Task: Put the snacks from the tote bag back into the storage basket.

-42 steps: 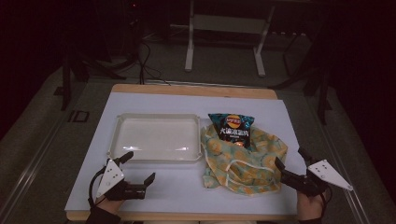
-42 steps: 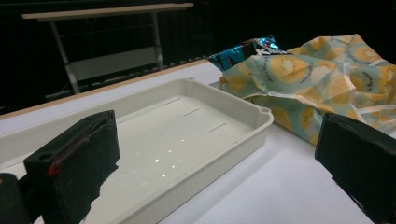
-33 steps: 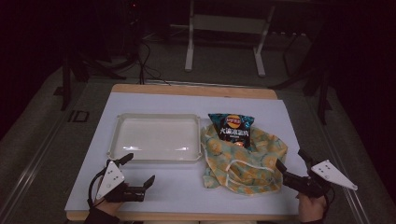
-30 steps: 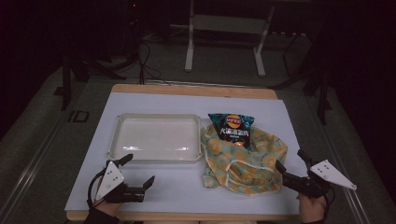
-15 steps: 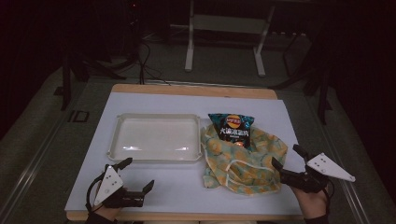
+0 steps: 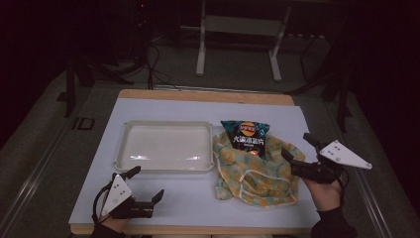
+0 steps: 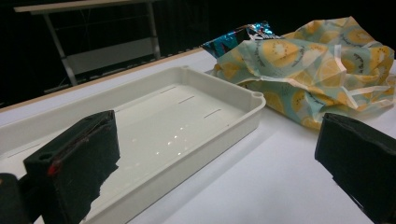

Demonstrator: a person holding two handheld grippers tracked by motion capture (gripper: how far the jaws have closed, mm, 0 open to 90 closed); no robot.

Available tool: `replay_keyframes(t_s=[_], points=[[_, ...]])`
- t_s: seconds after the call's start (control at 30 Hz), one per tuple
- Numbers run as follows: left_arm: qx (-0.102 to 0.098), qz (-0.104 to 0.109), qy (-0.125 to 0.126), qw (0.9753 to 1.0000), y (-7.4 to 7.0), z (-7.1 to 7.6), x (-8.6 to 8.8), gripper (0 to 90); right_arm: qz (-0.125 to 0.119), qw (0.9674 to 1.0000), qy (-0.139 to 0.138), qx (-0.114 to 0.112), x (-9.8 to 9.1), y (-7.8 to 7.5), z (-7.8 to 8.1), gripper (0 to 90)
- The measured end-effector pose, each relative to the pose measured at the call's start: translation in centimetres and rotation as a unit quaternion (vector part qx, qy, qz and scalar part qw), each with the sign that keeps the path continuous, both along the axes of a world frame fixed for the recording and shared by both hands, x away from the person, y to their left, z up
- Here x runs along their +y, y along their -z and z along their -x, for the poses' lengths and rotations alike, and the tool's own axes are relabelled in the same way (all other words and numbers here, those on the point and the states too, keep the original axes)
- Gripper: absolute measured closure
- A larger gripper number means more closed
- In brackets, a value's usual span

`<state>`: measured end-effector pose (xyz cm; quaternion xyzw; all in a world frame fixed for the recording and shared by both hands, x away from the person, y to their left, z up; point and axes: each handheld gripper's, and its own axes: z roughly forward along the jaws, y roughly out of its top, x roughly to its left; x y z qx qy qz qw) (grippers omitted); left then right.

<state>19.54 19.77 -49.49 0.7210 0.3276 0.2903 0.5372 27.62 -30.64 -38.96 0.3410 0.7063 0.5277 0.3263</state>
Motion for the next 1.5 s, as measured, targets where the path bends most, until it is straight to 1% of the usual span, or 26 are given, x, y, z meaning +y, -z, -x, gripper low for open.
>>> replay_keyframes(t_s=[0.17, 0.3, 0.37, 0.47, 0.5, 0.53, 0.6, 0.63, 0.67, 0.73, 0.77, 0.8, 0.83, 0.93, 1.07, 1.13, 1.17, 1.23, 1.27, 1.3, 1.33, 1.37, 1.47, 1.5], points=[[0.0, 0.001, 0.001, 1.0, 0.0, 0.0, 0.1, 0.4, 0.001, 1.0, -0.007, -0.001, 0.6, -0.9, -1.8, 12.8], [0.0, 0.0, 0.002, 1.0, 0.0, 0.0, 0.1, 0.4, -0.001, 1.0, -0.003, 0.001, 1.0, -1.2, -3.2, 13.2], [0.0, 0.001, 0.002, 1.0, 0.0, -0.1, 0.1, 0.4, -0.005, 1.0, -0.007, 0.002, 1.1, -1.3, -3.9, 13.4], [0.0, 0.001, 0.003, 1.0, 0.0, -0.1, 0.0, 0.4, -0.003, 1.0, -0.007, 0.001, 1.3, -1.3, -4.6, 13.4], [0.0, 0.001, 0.004, 1.0, 0.0, -0.1, 0.0, 0.4, -0.005, 1.0, -0.006, 0.001, 1.5, -1.3, -5.3, 13.4], [0.0, 0.001, 0.004, 1.0, 0.0, -0.1, 0.0, 0.4, -0.007, 0.9999, -0.009, 0.003, 1.5, -1.3, -5.7, 13.5], [-0.001, 0.005, 0.005, 1.0, 0.1, -0.2, 0.0, 0.4, -0.003, 0.9999, -0.01, 0.002, 1.8, -1.3, -6.3, 13.7], [-0.001, 0.005, 0.006, 1.0, 0.0, -0.2, 0.1, 0.4, -0.003, 0.9999, -0.01, 0.002, 1.8, -1.3, -6.3, 13.7], [0.0, 0.002, 0.006, 1.0, 0.1, -0.2, 0.1, 0.4, -0.002, 0.9999, -0.012, 0.005, 2.0, -1.2, -7.2, 13.7], [0.001, 0.002, 0.007, 1.0, 0.1, -0.2, 0.0, 0.4, -0.002, 0.9999, -0.01, 0.006, 2.0, -1.1, -7.5, 13.7], [0.001, 0.001, 0.008, 1.0, 0.1, -0.2, 0.0, 0.4, -0.007, 0.9998, -0.013, 0.015, 2.1, -0.9, -8.3, 13.7], [0.001, 0.001, 0.008, 1.0, 0.1, -0.2, 0.0, 0.4, -0.007, 0.9998, -0.013, 0.015, 2.1, -0.9, -8.3, 13.7], [0.001, 0.001, 0.008, 1.0, 0.1, -0.2, 0.0, 0.4, -0.006, 0.9997, -0.011, 0.019, 2.4, -0.5, -9.1, 13.7], [0.001, 0.0, 0.009, 1.0, 0.1, -0.3, 0.0, 0.4, -0.01, 0.9994, -0.014, 0.031, 2.6, 0.1, -10.0, 13.7], [0.001, -0.001, 0.011, 0.9999, 0.1, -0.3, 0.0, 0.4, -0.014, 0.9982, -0.031, 0.048, 3.0, 1.1, -11.4, 15.2], [0.001, -0.001, 0.012, 0.9999, 0.1, -0.2, -0.1, 0.4, -0.018, 0.9976, -0.039, 0.054, 3.1, 1.5, -11.9, 15.2], [0.001, -0.001, 0.012, 0.9999, 0.1, -0.2, -0.1, 0.4, -0.018, 0.9976, -0.039, 0.054, 3.1, 1.5, -11.9, 15.2], [0.001, -0.002, 0.013, 0.9999, 0.1, -0.2, -0.1, 0.4, -0.004, 0.9976, -0.033, 0.06, 3.4, 2.0, -12.5, 15.2], [0.002, -0.003, 0.014, 0.9999, 0.2, -0.2, -0.1, 0.4, -0.001, 0.9975, -0.032, 0.064, 3.4, 2.5, -12.9, 17.5], [0.002, -0.003, 0.014, 0.9999, 0.2, -0.2, -0.1, 0.4, -0.001, 0.9975, -0.032, 0.064, 3.4, 2.5, -12.9, 17.5], [0.002, -0.004, 0.014, 0.9999, 0.2, -0.2, -0.1, 0.4, 0.0, 0.9969, -0.032, 0.072, 3.3, 3.1, -13.3, 17.6], [0.002, -0.005, 0.015, 0.9999, 0.2, -0.2, -0.1, 0.4, -0.002, 0.9967, -0.033, 0.075, 3.3, 3.3, -13.4, 17.6], [0.002, -0.005, 0.015, 0.9999, 0.2, -0.2, -0.1, 0.4, 0.004, 0.9955, -0.033, 0.089, 3.1, 4.3, -13.9, 17.7], [0.002, -0.005, 0.015, 0.9999, 0.2, -0.2, -0.1, 0.4, 0.004, 0.9955, -0.033, 0.089, 3.1, 4.3, -13.9, 17.7]])
